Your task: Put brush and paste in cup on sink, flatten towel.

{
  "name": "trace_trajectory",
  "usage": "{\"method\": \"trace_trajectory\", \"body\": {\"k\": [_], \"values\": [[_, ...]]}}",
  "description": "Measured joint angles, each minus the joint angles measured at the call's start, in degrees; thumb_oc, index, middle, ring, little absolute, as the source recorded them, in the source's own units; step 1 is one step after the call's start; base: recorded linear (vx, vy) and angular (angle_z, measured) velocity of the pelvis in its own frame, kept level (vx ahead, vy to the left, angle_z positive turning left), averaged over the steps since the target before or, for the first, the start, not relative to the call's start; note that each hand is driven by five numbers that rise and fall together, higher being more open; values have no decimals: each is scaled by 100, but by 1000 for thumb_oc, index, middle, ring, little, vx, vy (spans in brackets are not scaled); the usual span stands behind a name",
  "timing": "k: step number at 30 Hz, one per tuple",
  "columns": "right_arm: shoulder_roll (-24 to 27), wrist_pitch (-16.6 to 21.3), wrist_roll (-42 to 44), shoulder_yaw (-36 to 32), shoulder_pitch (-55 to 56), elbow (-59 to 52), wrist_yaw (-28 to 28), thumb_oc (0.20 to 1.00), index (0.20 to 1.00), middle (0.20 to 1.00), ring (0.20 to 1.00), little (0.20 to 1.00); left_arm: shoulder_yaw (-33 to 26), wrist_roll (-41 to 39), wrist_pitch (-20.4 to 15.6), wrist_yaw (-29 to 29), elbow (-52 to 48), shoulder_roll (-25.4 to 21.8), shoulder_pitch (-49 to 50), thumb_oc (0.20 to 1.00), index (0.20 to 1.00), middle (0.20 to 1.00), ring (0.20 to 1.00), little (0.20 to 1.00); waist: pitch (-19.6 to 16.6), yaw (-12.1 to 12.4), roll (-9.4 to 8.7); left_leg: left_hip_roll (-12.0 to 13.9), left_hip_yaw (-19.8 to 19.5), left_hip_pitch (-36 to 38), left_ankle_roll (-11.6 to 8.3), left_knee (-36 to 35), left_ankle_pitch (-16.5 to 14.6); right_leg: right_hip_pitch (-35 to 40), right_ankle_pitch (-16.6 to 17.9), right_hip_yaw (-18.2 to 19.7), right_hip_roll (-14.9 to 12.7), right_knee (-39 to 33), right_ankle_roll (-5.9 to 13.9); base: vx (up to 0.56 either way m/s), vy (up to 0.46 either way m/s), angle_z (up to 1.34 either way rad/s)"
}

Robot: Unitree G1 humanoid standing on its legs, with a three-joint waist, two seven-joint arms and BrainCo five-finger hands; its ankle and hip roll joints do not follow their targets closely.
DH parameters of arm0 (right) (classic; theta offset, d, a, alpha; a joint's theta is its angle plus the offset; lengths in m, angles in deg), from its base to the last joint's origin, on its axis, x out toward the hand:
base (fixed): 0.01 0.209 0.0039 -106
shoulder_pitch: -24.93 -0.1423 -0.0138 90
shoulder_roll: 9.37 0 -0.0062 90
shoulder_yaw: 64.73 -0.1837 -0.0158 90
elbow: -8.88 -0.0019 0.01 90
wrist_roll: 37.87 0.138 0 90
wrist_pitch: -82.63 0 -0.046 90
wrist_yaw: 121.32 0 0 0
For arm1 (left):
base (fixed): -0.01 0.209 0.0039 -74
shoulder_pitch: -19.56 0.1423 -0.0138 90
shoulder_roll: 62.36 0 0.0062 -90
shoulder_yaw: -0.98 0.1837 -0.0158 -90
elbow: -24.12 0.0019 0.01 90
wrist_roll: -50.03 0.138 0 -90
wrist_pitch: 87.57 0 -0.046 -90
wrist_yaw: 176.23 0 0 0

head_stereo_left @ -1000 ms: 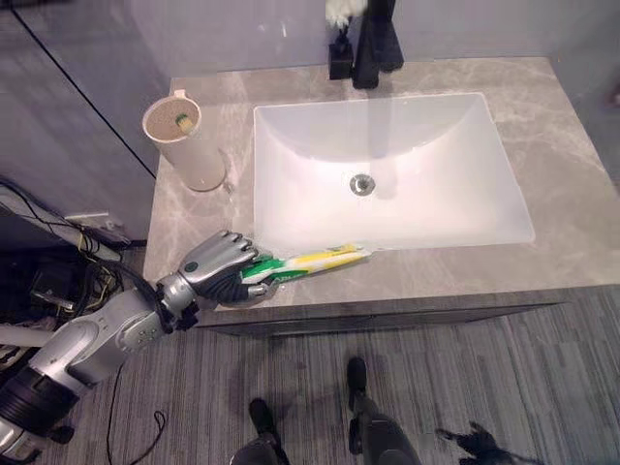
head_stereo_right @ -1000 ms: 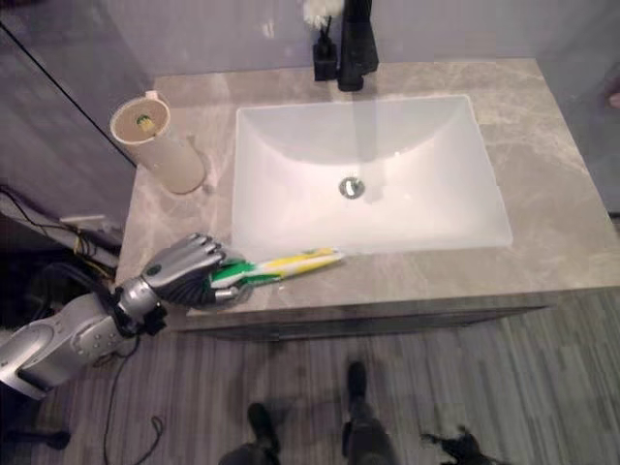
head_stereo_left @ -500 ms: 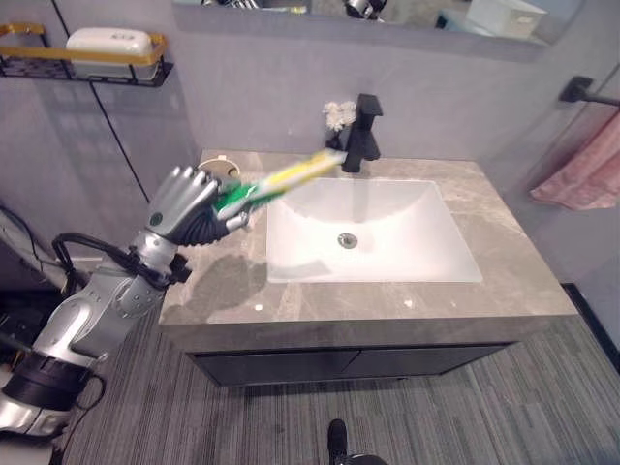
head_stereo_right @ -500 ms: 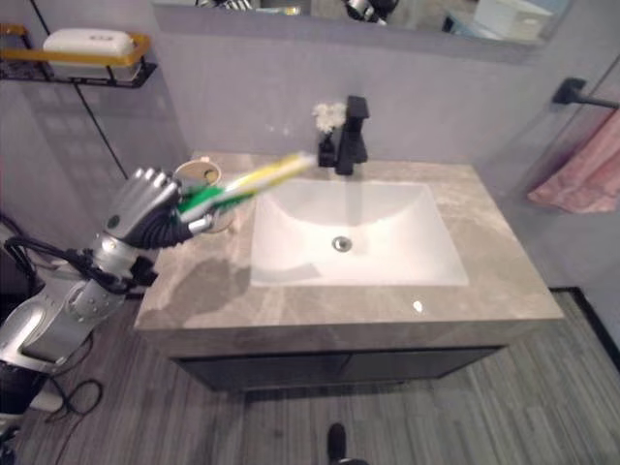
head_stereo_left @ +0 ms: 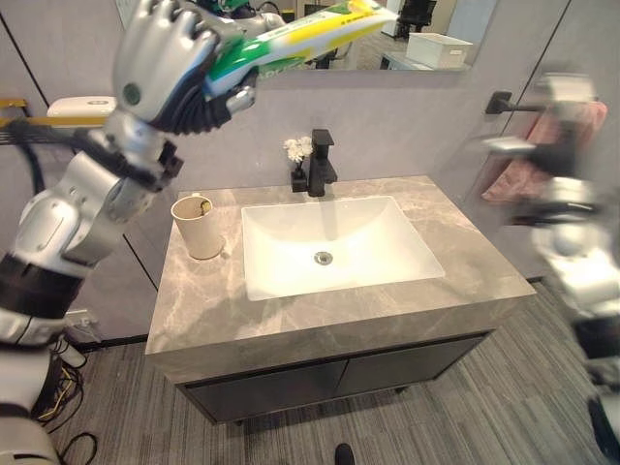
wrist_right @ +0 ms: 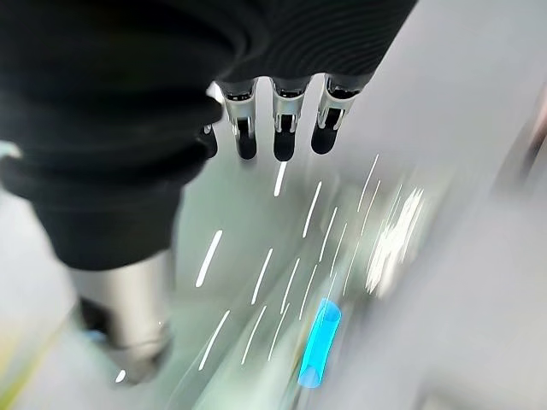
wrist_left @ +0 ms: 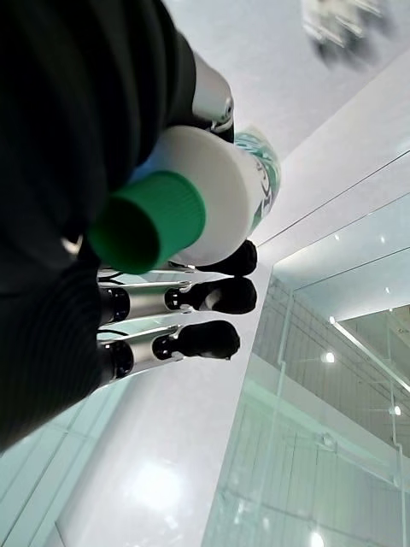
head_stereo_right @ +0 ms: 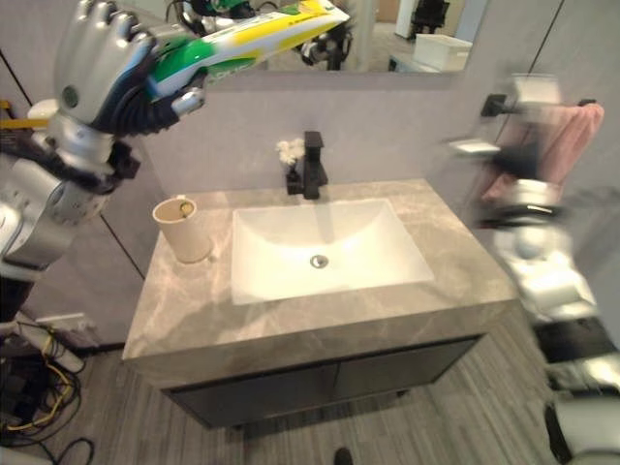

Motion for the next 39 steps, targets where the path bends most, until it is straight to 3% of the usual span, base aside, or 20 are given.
{"method": "trace_trajectory", "body": {"k": [1,3,6,9,17,21,28,39], "values": [[-589,-183,1103,706,-96,124,650,1000,1000,1000,1000,1000,415,-9,-42,-5,-84,16,-281,200,200,200,200,200,2,289,-8,44,-96,-15,-18,2,18,32,-44,-60,30,-1,-10,0,18,33],[-1165,-256,1599,925,-89,119,833,1000,1000,1000,1000,1000,578,-10,-50,-15,-170,-41,-330,200,200,200,200,200,5,457,30,60,-220,-80,-32,2,36,54,-79,-184,38,-2,-30,-9,13,41],[-1461,-263,1865,1044,-173,-83,1035,1000,1000,1000,1000,1000,572,-13,-42,-10,-256,-187,-307,200,200,200,200,200,2,661,14,67,-336,-167,-20,2,59,59,-84,-325,0,-1,-27,3,22,22],[-1822,-191,2102,1141,-597,-104,1061,1000,1000,1000,1000,1000,578,-12,-61,-13,-333,-244,-294,200,200,200,200,200,15,690,35,69,-513,-252,-12,2,60,82,-121,-494,-43,-1,-26,18,30,22],[-1947,274,2376,944,-496,-725,1165,1000,1000,1000,1000,1000,592,-12,-271,-16,-684,-236,16,200,200,200,200,200,117,871,145,54,-983,-472,-2,2,90,177,-242,-976,-110,-1,23,24,33,31],[-2064,407,2364,842,-257,-825,1140,1000,1000,1000,1000,1000,404,-12,-336,-7,-1017,-253,479,200,200,200,200,200,201,984,81,18,-1146,-569,-3,3,100,171,-293,-1123,-137,-1,29,30,44,20],[-2278,590,2253,666,-173,-1252,853,1000,1000,1000,1000,1000,-128,-130,-468,43,-1403,-313,1005,200,200,200,200,200,399,1117,-19,-25,-1197,-744,6,5,103,19,-303,-1171,-177,0,48,21,40,6],[-2341,648,2253,659,-131,-1432,772,1000,1000,1000,1000,1000,-784,-233,-511,16,-1604,61,2139,200,200,200,200,200,511,1116,151,-17,-1174,-658,5,4,101,94,-328,-1123,-174,-2,71,0,0,0]]}}
